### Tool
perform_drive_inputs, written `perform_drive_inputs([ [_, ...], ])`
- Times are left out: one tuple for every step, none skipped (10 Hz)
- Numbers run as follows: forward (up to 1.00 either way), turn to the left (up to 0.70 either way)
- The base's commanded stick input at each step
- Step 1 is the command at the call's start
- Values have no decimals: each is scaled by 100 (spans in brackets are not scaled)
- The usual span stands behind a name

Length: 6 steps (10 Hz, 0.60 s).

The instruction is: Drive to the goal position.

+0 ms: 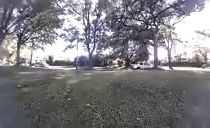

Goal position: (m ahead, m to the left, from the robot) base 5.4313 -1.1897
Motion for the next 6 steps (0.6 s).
perform_drive_inputs([
  [100, 0],
  [100, 0],
  [100, 0],
  [100, 0],
  [100, 0],
  [100, 0],
])
